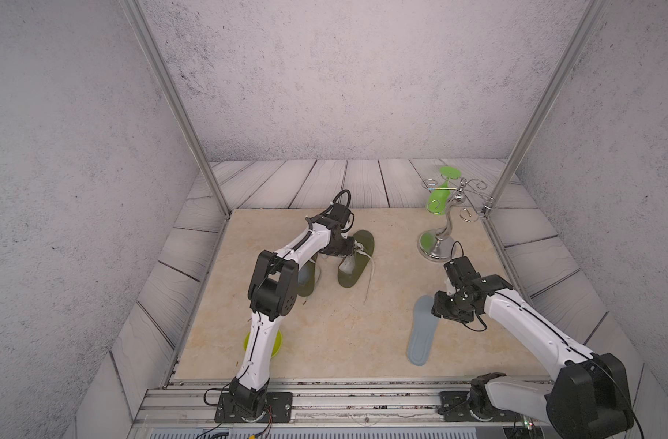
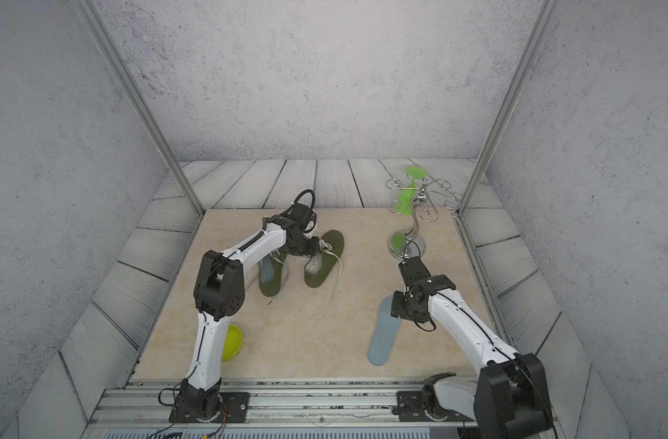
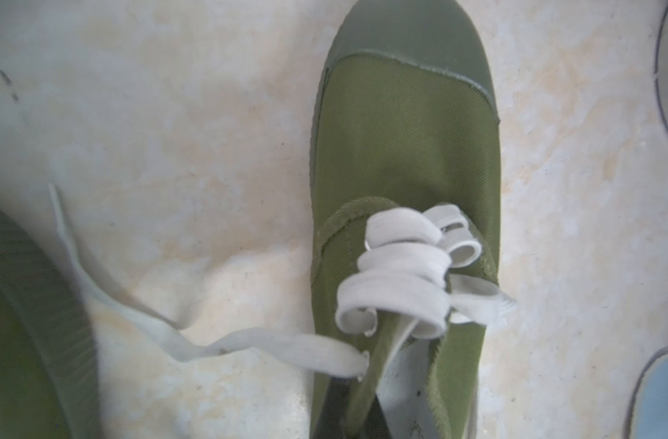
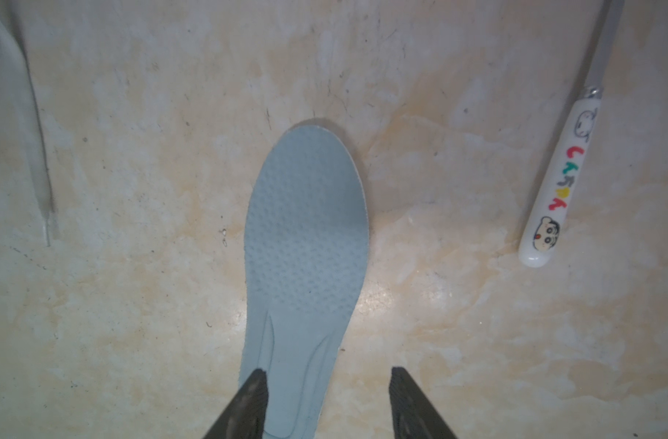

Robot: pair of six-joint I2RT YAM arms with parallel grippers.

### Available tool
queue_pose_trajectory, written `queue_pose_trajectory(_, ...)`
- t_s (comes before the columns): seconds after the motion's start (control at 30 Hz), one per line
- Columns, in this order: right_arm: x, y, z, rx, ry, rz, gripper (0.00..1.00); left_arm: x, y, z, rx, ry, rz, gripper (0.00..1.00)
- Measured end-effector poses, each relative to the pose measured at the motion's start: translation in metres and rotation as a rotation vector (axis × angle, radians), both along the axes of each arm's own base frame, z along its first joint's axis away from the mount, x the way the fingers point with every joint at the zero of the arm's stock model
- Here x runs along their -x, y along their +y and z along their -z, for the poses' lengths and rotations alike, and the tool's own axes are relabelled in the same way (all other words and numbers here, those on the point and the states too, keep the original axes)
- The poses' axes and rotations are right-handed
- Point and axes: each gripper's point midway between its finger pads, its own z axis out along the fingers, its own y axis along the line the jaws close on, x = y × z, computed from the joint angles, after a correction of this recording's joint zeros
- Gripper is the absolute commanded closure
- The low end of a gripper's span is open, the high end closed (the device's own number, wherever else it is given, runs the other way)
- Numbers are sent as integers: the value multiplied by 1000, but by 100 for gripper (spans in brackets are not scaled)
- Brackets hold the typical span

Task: Insert the insole into the shoe
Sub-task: Adjust the shoe at the center of the board.

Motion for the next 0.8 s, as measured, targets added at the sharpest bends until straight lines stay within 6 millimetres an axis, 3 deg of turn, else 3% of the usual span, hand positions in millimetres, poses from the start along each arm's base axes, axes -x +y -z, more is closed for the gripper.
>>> queue_pose_trajectory(0.23, 1, 0, -2, -15, -6, -4, 46, 34, 8, -11, 160, 57, -152, 100)
queue_pose_trajectory(0.37, 2, 1, -2, -31, -5, -4, 46, 39, 11, -20, 198, 43, -198, 100)
queue_pose_trajectory(0.63, 21, 1, 23, -45, 66, 19, 48, 38, 8, -28, 225, 23, -190, 60)
queue_pose_trajectory(0.8, 34, 1, 43, -64, 110, 63, 53, 40, 11, -44, 228, -14, -172, 54)
